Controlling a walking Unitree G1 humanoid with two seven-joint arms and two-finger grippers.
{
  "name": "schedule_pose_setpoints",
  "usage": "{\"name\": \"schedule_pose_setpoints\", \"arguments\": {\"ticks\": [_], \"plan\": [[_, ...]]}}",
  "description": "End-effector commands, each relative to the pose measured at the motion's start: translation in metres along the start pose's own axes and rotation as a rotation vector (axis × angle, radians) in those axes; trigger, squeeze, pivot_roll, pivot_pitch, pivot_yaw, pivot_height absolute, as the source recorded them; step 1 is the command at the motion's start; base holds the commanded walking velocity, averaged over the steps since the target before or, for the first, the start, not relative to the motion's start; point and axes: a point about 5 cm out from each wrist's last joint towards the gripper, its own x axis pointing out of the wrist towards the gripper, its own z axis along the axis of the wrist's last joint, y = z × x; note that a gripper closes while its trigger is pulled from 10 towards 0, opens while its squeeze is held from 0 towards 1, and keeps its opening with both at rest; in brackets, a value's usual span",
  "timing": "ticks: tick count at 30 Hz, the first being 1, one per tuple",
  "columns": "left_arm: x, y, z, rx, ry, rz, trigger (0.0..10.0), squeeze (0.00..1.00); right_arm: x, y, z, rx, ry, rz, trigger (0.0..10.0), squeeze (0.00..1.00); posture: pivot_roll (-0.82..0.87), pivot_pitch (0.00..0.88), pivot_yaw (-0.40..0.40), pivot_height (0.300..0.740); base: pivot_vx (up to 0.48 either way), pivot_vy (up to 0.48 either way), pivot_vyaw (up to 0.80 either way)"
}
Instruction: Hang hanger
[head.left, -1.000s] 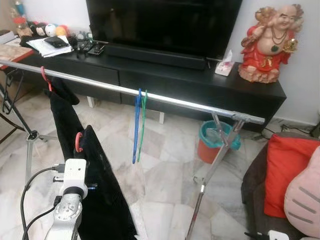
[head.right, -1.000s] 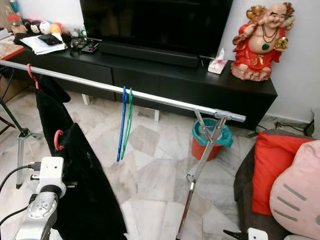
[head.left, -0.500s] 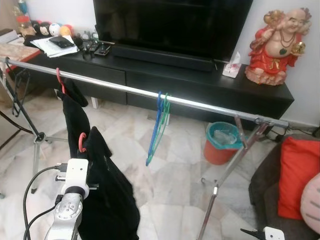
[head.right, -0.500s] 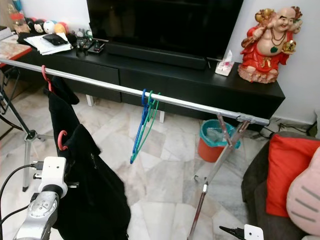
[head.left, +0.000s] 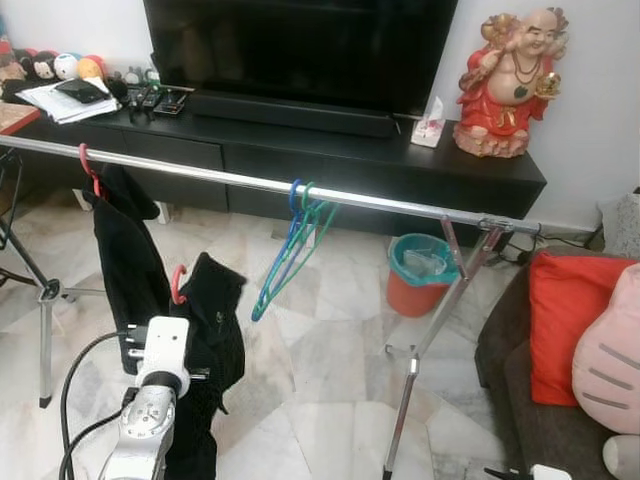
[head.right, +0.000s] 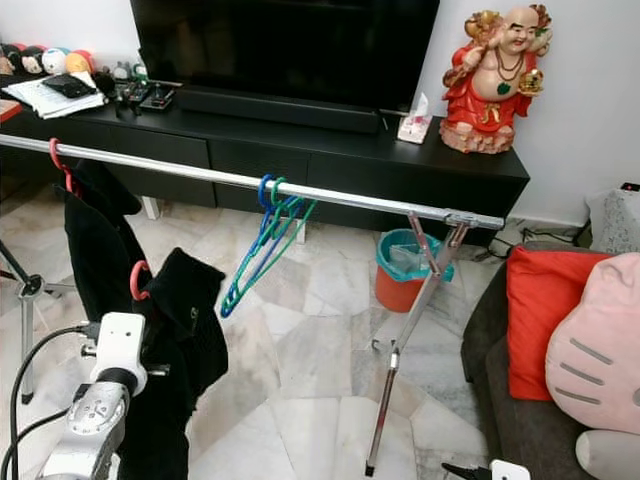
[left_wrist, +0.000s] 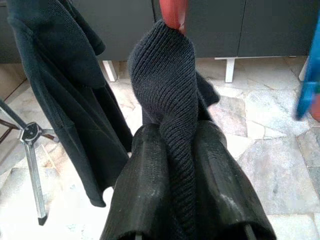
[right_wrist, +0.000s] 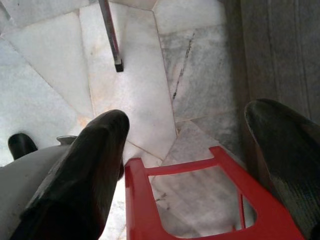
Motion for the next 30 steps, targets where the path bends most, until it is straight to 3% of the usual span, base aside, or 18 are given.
{"name": "schedule_pose_setpoints", "arguments": {"ticks": [1,7,30], "plan": [[0.0045,-0.0014,0.0147,-0.002,-0.065,0.002,10.0,0.00,-0.0005,-0.0051,0.0040,-0.021,-0.008,-0.011,10.0,0.00,0.03,0.000,-0.076,0.740,0.000,0.000,0.47],[0.0048,-0.0005,0.0153,0.001,-0.067,0.006,10.0,0.00,-0.0004,-0.0041,0.0033,0.015,-0.010,-0.003,10.0,0.00,0.03,0.000,-0.075,0.740,0.289,0.000,0.20],[0.0024,-0.0001,0.0185,0.014,-0.100,0.008,10.0,0.00,-0.0002,-0.0033,0.0036,0.016,-0.007,0.004,10.0,0.00,0.03,0.000,-0.076,0.740,0.315,0.000,0.00]]}}
